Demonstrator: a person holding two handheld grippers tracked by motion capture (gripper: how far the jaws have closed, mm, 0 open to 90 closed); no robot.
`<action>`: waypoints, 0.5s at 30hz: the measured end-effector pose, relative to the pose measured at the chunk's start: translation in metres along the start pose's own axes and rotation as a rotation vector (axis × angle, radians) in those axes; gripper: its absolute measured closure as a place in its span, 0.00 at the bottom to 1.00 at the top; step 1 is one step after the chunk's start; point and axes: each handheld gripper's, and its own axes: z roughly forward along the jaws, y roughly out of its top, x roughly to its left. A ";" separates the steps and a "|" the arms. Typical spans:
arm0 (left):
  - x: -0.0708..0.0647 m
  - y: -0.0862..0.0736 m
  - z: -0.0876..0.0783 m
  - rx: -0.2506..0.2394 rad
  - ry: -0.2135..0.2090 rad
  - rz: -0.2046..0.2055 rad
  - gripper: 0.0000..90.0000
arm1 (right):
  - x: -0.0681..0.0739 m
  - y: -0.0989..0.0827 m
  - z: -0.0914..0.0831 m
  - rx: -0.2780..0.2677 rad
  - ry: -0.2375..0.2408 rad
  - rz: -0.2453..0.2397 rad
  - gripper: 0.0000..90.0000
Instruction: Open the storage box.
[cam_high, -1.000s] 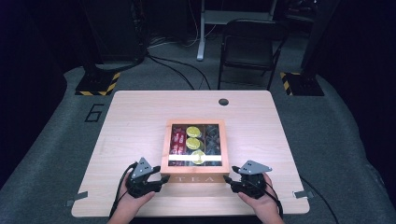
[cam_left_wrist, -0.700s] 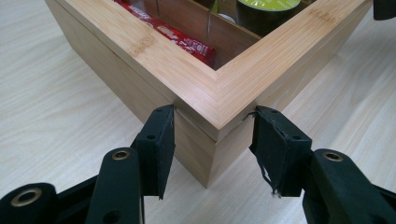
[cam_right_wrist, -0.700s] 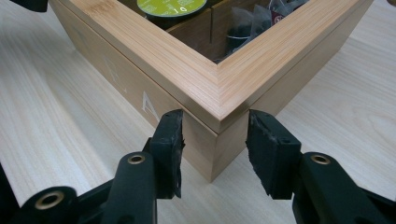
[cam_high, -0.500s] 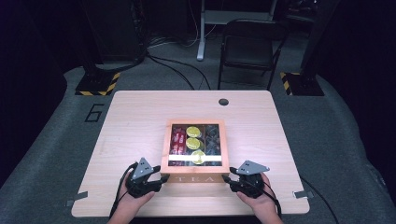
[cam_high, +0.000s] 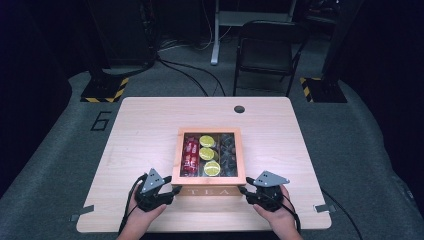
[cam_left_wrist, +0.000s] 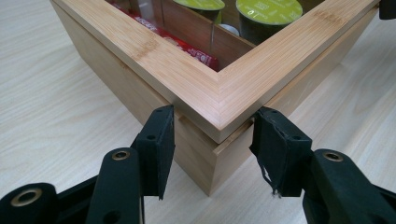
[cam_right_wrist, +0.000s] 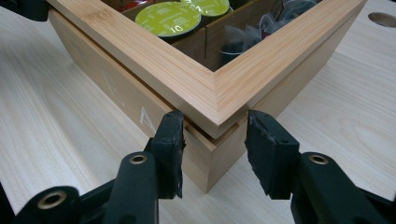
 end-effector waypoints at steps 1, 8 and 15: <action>0.000 0.001 -0.001 -0.005 0.004 0.005 0.54 | 0.000 0.001 0.000 -0.004 0.001 0.004 0.62; 0.001 0.002 0.001 0.013 -0.012 -0.008 0.54 | -0.001 0.002 0.000 0.000 0.007 0.013 0.62; 0.000 0.004 0.000 -0.003 0.002 -0.009 0.54 | 0.000 0.003 -0.001 -0.018 -0.002 0.017 0.62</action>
